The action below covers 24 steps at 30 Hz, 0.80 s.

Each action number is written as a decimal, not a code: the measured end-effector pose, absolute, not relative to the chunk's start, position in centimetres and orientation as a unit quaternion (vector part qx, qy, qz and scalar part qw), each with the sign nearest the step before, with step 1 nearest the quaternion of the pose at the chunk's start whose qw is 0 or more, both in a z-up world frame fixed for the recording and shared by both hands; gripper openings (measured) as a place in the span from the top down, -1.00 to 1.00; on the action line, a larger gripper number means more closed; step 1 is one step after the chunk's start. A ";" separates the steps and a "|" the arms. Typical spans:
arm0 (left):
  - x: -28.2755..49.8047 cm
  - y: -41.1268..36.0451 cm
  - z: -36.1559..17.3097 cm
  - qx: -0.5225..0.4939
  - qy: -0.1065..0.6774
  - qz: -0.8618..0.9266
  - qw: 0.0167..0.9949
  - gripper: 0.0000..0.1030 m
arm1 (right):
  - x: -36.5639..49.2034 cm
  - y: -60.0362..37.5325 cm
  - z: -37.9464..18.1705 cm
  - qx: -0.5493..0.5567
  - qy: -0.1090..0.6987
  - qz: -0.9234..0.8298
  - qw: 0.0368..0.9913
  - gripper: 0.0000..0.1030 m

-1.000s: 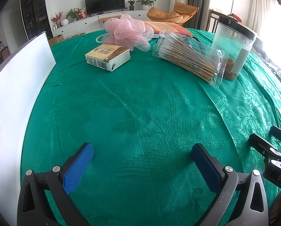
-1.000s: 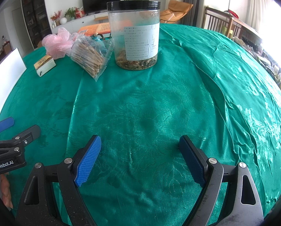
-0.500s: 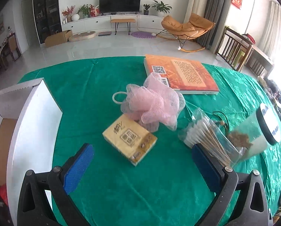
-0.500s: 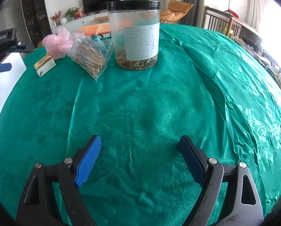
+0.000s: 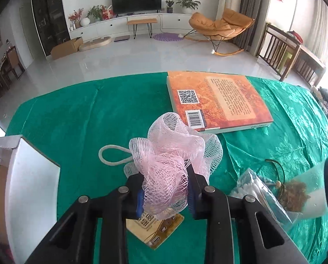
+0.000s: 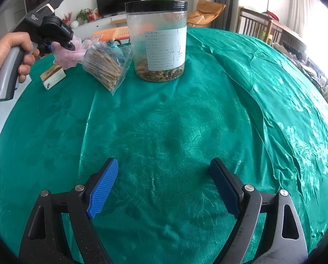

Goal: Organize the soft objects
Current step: 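Move left tool onto pink mesh bath pouf and close on it, then hold pink pouf in left tool while right tool grasps cotton swab bag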

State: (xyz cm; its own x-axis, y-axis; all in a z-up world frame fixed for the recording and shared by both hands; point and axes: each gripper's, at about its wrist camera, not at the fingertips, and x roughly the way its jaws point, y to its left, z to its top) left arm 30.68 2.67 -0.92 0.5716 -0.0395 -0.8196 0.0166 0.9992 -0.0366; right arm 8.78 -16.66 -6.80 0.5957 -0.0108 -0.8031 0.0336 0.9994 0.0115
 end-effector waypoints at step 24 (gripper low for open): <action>7.0 2.9 -5.7 0.002 0.474 -0.067 0.878 -0.82 | 8.8 -16.7 -6.8 0.013 0.449 -0.012 0.893 -0.71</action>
